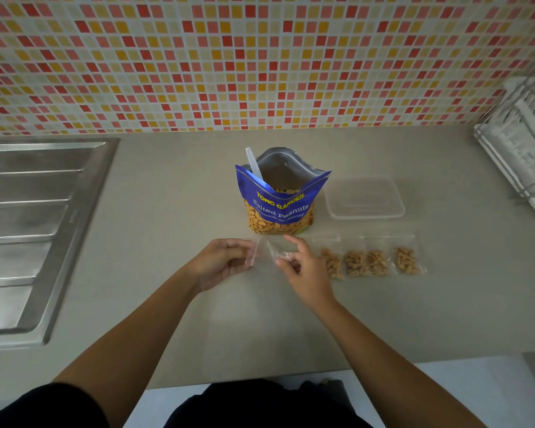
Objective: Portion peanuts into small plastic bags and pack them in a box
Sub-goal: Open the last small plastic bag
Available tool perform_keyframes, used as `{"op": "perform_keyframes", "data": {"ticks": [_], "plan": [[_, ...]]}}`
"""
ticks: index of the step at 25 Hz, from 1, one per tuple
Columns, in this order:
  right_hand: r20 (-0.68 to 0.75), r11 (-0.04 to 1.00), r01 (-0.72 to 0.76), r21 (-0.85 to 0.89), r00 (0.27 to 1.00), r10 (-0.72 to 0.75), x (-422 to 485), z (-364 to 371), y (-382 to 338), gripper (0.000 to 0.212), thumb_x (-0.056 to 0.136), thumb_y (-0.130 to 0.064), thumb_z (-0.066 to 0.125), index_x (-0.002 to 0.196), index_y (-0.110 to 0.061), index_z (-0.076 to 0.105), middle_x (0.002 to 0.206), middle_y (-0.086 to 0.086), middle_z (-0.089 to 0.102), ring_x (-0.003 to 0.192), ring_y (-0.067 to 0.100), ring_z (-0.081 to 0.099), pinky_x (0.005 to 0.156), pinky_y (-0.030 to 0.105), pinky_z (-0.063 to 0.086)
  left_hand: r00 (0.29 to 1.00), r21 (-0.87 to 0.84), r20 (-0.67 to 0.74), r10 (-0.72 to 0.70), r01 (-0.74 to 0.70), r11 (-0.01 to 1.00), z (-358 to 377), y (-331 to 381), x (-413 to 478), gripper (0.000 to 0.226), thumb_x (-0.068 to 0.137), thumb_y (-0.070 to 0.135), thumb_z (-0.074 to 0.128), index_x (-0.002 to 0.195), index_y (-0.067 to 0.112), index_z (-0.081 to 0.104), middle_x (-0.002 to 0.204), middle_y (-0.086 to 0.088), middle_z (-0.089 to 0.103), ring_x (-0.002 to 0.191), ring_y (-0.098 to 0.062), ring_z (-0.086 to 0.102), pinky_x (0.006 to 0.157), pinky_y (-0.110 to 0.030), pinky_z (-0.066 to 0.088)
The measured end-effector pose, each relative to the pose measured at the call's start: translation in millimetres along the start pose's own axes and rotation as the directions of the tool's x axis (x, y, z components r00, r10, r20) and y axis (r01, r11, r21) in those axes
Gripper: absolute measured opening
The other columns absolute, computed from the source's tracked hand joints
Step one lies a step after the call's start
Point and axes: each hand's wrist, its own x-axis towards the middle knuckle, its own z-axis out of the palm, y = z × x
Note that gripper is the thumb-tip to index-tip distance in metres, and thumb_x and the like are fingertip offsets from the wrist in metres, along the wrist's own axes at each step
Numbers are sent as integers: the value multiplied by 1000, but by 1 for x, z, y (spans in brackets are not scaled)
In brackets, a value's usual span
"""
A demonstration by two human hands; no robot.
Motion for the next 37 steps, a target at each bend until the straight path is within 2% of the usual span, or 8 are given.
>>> {"op": "perform_keyframes", "data": {"ticks": [10, 16, 18, 25, 29, 31, 34, 37], "plan": [[-157, 958, -84, 273, 979, 131, 7, -14, -11, 46, 78, -14, 73, 115, -26, 49, 73, -5, 63, 63, 9, 67, 63, 20, 52, 987, 109, -84, 136, -127, 986, 11, 2, -5, 13, 86, -4, 56, 85, 6, 65, 75, -3, 67, 66, -10, 64, 63, -16, 54], [-19, 884, -235, 405, 964, 265, 3, -18, -13, 41, 80, -9, 71, 115, -21, 56, 76, -2, 70, 65, 0, 63, 73, 17, 50, 956, 401, -180, 230, -142, 905, 10, 7, -8, 18, 84, -5, 54, 83, 8, 65, 61, -5, 54, 54, -11, 48, 51, -14, 44], [12, 870, -266, 416, 958, 287, 2, -20, -11, 42, 76, -9, 75, 110, -26, 57, 79, -1, 71, 71, 6, 65, 78, 26, 52, 959, 419, -148, 242, -160, 894, 12, 8, -12, 14, 87, -1, 53, 87, 5, 66, 59, -3, 52, 51, -7, 46, 52, -15, 42], [66, 815, -307, 492, 946, 317, 4, -27, -13, 47, 78, -8, 72, 117, -26, 53, 84, 4, 72, 73, 17, 64, 71, 28, 50, 940, 601, -177, 293, -132, 788, 6, 16, -20, 12, 84, 3, 59, 82, 5, 70, 60, -5, 63, 47, -3, 51, 51, -12, 45], [-186, 950, -175, 259, 956, 227, 1, -28, -9, 30, 81, -6, 64, 106, -22, 58, 91, -6, 68, 77, 4, 63, 78, 28, 50, 937, 566, -205, 283, -122, 815, 6, 17, -29, 10, 79, 1, 60, 75, 2, 69, 60, -8, 64, 51, -10, 52, 52, -16, 47], [-250, 1000, -15, 7, 968, 16, -2, -31, -12, 29, 80, -11, 67, 108, -13, 61, 99, -2, 66, 87, 7, 62, 85, 26, 49, 932, 582, -224, 284, -106, 806, 6, 20, -31, 7, 76, 3, 61, 76, 3, 68, 64, -10, 67, 54, -11, 56, 54, -17, 46], [-32, 924, 267, -275, 958, -286, -5, -30, -30, 44, 75, -22, 72, 117, -12, 61, 112, 5, 65, 102, 11, 56, 92, 18, 41, 934, 612, -220, 280, -91, 786, 12, 25, -31, 5, 77, 9, 63, 80, 6, 66, 71, -9, 72, 57, -8, 63, 54, -17, 43], [227, 890, 305, -338, 944, -238, -1, -24, -51, 76, 68, -37, 79, 134, -15, 47, 135, 2, 50, 123, 13, 43, 101, 14, 27, 943, 650, -157, 292, -125, 750, 24, 29, -33, 3, 78, 8, 62, 78, 9, 65, 68, -4, 71, 57, -6, 63, 48, -8, 41]]}}
